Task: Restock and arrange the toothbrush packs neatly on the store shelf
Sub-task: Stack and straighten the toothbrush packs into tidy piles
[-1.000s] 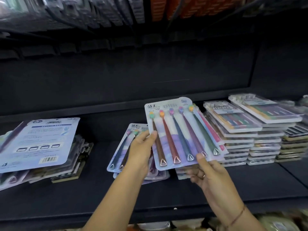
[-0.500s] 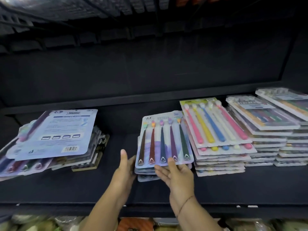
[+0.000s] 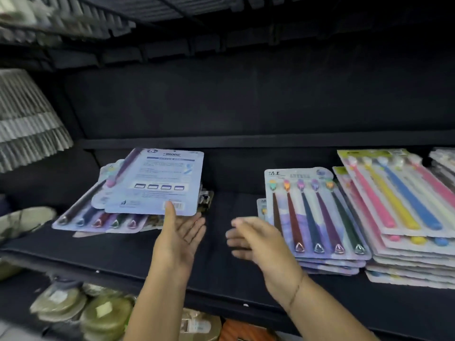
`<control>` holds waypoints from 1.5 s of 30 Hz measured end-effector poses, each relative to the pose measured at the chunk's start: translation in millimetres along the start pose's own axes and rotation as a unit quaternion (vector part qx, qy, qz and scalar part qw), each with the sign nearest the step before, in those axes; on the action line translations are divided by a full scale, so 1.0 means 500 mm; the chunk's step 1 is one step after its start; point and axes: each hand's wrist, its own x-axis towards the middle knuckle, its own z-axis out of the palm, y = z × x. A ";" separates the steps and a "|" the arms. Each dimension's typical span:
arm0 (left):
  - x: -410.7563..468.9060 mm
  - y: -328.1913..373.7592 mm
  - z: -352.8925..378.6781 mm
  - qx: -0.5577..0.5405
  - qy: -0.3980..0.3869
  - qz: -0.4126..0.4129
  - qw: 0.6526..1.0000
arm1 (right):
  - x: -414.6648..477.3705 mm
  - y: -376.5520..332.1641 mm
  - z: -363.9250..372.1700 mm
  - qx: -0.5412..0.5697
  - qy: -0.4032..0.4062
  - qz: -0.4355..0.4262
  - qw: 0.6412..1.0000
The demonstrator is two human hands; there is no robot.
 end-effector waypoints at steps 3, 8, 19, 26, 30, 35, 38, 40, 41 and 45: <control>0.009 0.021 -0.027 -0.034 0.015 -0.004 0.999 | 0.087 -0.027 0.087 -0.097 -0.078 -0.031 0.992; 0.015 0.045 -0.038 -0.052 0.003 0.002 0.999 | 0.176 -0.038 0.173 -0.020 -0.105 0.053 0.993; -0.015 0.011 -0.010 0.018 -0.108 -0.053 0.993 | 0.071 -0.014 -0.033 0.075 0.040 -0.141 0.986; -0.014 0.035 -0.037 -0.151 -0.274 -0.213 0.925 | 0.039 -0.113 -0.213 -0.344 0.128 -0.336 0.867; -0.013 0.020 -0.040 -0.081 -0.349 -0.175 0.917 | 0.038 -0.138 -0.254 -0.398 0.087 -0.323 0.854; -0.033 -0.020 -0.009 -0.012 -0.245 -0.167 0.955 | 0.030 -0.118 -0.271 -0.347 0.128 -0.297 0.880; -0.030 -0.045 0.009 0.010 -0.201 -0.139 0.970 | 0.000 -0.079 -0.248 -0.199 0.106 -0.239 0.945; -0.021 -0.047 0.005 0.047 -0.198 -0.124 0.971 | -0.018 -0.064 -0.238 -0.170 0.103 -0.216 0.956; -0.018 -0.041 0.000 0.076 -0.196 -0.115 0.971 | -0.025 -0.069 -0.236 -0.163 0.113 -0.210 0.957; 0.000 0.001 -0.033 0.187 -0.226 -0.103 0.950 | -0.034 -0.124 -0.266 -0.232 0.151 -0.185 0.943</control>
